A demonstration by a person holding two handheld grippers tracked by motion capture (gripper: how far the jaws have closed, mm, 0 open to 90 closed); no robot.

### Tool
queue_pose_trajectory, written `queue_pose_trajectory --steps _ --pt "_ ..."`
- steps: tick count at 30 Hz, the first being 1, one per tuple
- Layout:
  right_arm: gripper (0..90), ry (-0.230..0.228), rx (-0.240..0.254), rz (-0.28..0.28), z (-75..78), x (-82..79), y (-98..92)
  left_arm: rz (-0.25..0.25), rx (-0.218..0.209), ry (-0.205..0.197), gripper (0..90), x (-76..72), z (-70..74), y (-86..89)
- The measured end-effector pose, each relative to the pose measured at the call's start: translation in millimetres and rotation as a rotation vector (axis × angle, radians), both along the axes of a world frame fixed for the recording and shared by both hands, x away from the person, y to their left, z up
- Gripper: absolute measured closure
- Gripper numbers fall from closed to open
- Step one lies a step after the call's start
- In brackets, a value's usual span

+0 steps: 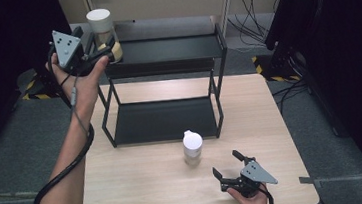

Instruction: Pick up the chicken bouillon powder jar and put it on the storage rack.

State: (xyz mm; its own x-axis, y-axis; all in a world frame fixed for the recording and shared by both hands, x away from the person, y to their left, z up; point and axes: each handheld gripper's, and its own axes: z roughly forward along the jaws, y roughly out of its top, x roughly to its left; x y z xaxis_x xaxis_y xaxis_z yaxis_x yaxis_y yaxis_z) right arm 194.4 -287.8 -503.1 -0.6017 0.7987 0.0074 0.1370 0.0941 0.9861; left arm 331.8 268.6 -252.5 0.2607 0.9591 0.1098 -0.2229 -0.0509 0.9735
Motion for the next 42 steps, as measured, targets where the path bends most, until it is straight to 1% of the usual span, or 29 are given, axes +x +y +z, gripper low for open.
queue_pose_trajectory --steps 3,7,21,24,25,26,27,28,29,30,31,32,33,34,39,40,41,42 --pt "4.6 0.000 -0.001 0.000 0.1 0.0 0.0 -0.001 -0.006 -0.007 11.7 -5.5 -3.5 0.8" --pt "4.6 0.001 -0.001 0.000 0.2 0.1 -0.2 -0.010 0.001 -0.013 11.7 -12.1 -9.9 1.1" --pt "4.6 0.001 0.001 -0.002 0.0 -0.4 0.1 -0.042 0.007 -0.028 12.0 -33.4 -39.7 -1.9" --pt "4.6 0.001 0.001 -0.001 0.1 -0.3 0.0 -0.050 0.003 -0.025 12.0 -38.8 -49.4 -2.2" --pt "4.6 0.001 0.002 -0.002 0.0 -0.3 0.0 -0.052 -0.008 -0.025 12.0 -41.0 -54.1 -2.8" --pt "4.6 0.001 0.002 -0.002 0.0 -0.3 0.0 -0.058 -0.009 -0.021 12.1 -42.9 -57.8 -3.1" --pt "4.6 0.002 0.001 -0.002 0.1 -0.3 0.0 -0.060 -0.002 -0.022 12.1 -45.4 -62.7 -3.9" --pt "4.6 0.002 0.001 -0.002 0.1 -0.3 0.0 -0.060 -0.002 -0.022 12.1 -45.4 -62.7 -3.9" --pt "4.6 0.002 -0.001 -0.002 0.3 -0.2 0.3 -0.066 -0.005 -0.022 12.1 -48.7 -70.6 -4.8" --pt "4.6 0.002 -0.001 -0.002 0.3 -0.2 0.3 -0.066 -0.005 -0.022 12.1 -48.7 -70.6 -4.8" --pt "4.6 0.001 0.000 -0.003 0.1 -0.4 0.3 -0.070 -0.006 -0.017 12.1 -51.0 -77.3 -6.0" --pt "4.6 0.001 0.000 -0.003 0.1 -0.4 0.3 -0.070 -0.006 -0.017 12.1 -51.0 -77.3 -6.0" --pt "4.6 0.001 0.001 -0.002 0.0 -0.4 0.1 -0.071 -0.004 -0.014 12.1 -51.8 -80.5 -6.3" --pt "4.6 0.000 0.001 -0.003 0.0 -0.5 0.1 -0.075 -0.011 -0.006 12.1 -53.4 -87.6 -6.8" --pt "4.6 0.002 -0.001 -0.002 0.3 -0.1 0.2 -0.080 -0.028 0.018 12.1 -59.3 -107.3 -7.2" --pt "4.6 0.002 -0.001 -0.002 0.3 -0.1 0.2 -0.080 -0.028 0.018 12.1 -59.3 -107.3 -7.2" --pt "4.6 -0.001 0.001 -0.002 -0.2 -0.3 0.1 -0.081 -0.030 0.027 12.1 -61.2 -114.4 -6.7" --pt "4.6 -0.001 0.002 -0.002 -0.3 -0.3 -0.1 -0.085 -0.035 0.033 12.1 -61.7 -118.0 -6.0"
